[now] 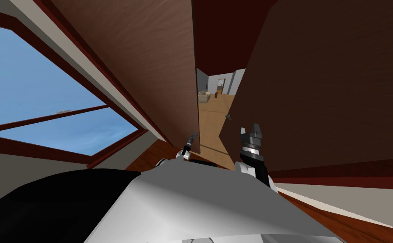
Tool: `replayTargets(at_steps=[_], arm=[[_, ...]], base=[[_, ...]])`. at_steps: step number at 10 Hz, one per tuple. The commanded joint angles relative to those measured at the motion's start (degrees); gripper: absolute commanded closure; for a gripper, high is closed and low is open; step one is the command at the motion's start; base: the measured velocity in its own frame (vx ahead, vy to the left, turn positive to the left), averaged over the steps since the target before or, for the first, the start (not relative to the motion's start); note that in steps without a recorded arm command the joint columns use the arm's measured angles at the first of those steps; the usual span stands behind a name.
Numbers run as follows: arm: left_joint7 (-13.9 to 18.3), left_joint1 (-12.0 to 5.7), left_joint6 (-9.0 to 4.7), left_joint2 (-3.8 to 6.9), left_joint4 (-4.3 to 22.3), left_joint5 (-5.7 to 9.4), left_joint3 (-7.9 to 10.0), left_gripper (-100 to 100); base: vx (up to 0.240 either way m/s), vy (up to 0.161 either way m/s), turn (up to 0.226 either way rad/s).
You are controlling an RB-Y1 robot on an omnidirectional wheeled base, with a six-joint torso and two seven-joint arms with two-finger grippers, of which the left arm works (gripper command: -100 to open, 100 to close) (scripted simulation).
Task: Push the door open
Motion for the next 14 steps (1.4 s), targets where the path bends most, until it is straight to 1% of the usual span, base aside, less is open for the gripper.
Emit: replayTargets(at_steps=[1,2,3,5,6,8,10,11,12,14], arm=[[0.07,0.66,0.79,0.71,-2.03,0.08,0.23,100],[-0.48,0.63,0.82,1.03,-1.92,0.62,1.38,100],[-0.63,0.62,0.82,1.10,-1.89,0.78,1.71,100],[-1.29,0.59,0.85,1.37,-1.75,1.43,3.09,100],[-1.29,0.59,0.85,1.37,-1.75,1.43,3.09,100],[-2.18,0.54,0.89,1.62,-1.57,2.32,4.97,100],[-2.93,0.49,0.93,1.71,-1.42,3.06,6.55,100],[-2.93,0.49,0.93,1.71,-1.42,3.06,6.55,100],[-3.49,0.46,0.95,1.72,-1.31,3.62,7.73,100],[-4.20,0.42,0.99,1.66,-1.16,4.33,9.25,100]], base=[[0.062,-0.013,-0.012],[0.123,-0.056,0.047],[0.170,-0.079,0.081],[0.188,-0.110,0.070],[0.146,-0.073,0.038],[0.178,-0.087,0.073],[0.206,-0.133,0.098],[0.122,-0.078,0.040],[0.136,-0.085,0.062],[0.181,-0.130,0.107]])
